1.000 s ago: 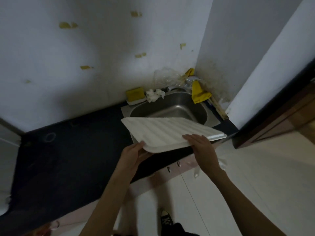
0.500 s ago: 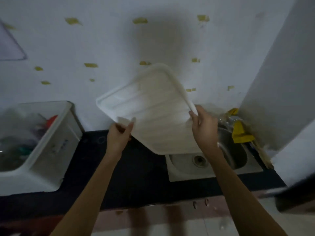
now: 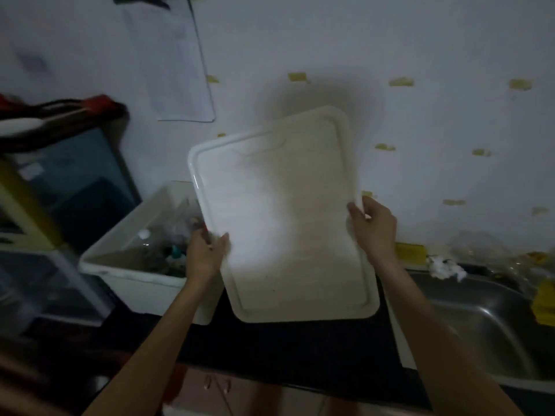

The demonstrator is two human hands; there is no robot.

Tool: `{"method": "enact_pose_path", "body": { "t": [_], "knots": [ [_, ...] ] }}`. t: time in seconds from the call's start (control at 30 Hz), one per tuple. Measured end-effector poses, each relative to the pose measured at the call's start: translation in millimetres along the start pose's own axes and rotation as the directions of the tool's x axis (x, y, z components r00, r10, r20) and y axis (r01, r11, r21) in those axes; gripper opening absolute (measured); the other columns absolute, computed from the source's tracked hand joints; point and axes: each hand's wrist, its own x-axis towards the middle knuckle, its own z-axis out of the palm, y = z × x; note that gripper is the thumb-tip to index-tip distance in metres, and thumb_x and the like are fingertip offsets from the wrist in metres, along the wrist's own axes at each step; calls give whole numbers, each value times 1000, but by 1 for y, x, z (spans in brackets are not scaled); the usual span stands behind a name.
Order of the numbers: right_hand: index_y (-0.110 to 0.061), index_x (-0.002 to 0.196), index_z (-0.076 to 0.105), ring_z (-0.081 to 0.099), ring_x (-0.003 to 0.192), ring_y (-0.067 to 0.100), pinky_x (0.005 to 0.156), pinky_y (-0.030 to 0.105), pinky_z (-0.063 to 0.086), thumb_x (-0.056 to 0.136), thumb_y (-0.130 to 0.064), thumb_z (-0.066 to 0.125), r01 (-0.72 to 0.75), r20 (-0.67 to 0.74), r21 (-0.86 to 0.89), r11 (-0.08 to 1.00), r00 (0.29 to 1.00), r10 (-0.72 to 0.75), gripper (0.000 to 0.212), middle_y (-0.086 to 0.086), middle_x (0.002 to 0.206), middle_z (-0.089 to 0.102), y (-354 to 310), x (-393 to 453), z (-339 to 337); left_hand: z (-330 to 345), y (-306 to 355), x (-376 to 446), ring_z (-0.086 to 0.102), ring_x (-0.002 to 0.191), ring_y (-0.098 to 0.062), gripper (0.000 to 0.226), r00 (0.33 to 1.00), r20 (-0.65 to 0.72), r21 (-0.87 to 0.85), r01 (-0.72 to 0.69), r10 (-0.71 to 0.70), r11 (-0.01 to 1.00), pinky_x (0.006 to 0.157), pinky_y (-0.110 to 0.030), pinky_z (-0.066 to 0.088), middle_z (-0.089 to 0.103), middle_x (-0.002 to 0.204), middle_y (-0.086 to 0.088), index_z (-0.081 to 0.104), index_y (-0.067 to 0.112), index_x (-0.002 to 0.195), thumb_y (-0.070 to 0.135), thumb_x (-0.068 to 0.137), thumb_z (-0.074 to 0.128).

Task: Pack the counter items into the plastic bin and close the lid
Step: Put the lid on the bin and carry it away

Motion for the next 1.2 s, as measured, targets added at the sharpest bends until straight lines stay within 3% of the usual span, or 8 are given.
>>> {"method": "enact_pose_path", "body": {
  "t": [0.13,0.3,0.47,0.67,0.77,1.0,1.1,1.2],
  "knots": [
    [-13,74,62,57,61,17,54,23,43,93,-27,58,-147,61,104,984,988,141,24,4,66,61,-31,-10,57,-61,-18,30,59,82,-21,19,999,40,64,-3,0,998,68,-25,41,65,89,-13,60,1,99,18,93,61],
    [-5,72,63,54,60,18,55,25,41,94,-26,59,-249,152,136,959,962,228,30,9,67,59,-58,-18,117,-122,-33,68,56,79,-19,11,998,20,123,-68,66,990,56,-21,39,64,88,-14,62,2,98,12,94,58],
    [-9,71,60,50,57,17,53,26,38,95,-24,58,-273,254,108,956,937,239,28,5,62,54,-72,-19,170,-160,-57,107,64,88,-25,28,998,-36,101,-40,44,994,77,-32,49,68,95,-8,64,6,113,10,85,67],
    [-4,113,62,65,86,24,70,39,57,95,-27,55,-293,345,42,955,901,261,30,10,100,67,-61,-6,244,-177,-74,163,63,98,-30,33,996,-84,197,18,-2,980,87,-40,54,66,109,-13,59,2,117,15,88,66],
    [3,111,64,65,90,34,80,48,57,95,-19,51,-195,394,-104,975,892,220,30,20,101,68,-53,0,281,-185,-86,199,62,102,-32,30,997,-82,304,33,-9,952,86,-36,51,66,114,-15,60,4,120,15,92,60],
    [15,90,66,42,47,14,42,16,31,95,-16,56,-52,490,-306,951,847,204,33,4,55,49,-33,6,343,-192,-122,265,63,101,-31,31,999,-2,507,38,-43,861,90,-40,53,66,114,-17,63,4,121,4,92,52],
    [5,115,61,56,60,17,51,23,44,97,-21,54,-23,491,-361,932,846,210,33,5,71,59,-34,2,361,-190,-140,284,61,89,-27,28,998,50,552,-9,-23,834,76,-35,51,67,107,-16,66,4,114,4,91,49],
    [-6,148,34,61,106,30,84,36,51,99,-28,51,-1,470,-408,913,857,211,56,17,124,60,-37,-1,372,-188,-156,305,63,86,-29,26,994,110,627,-67,-4,776,72,-37,54,67,102,-13,66,8,110,9,90,49]
  ]
}}
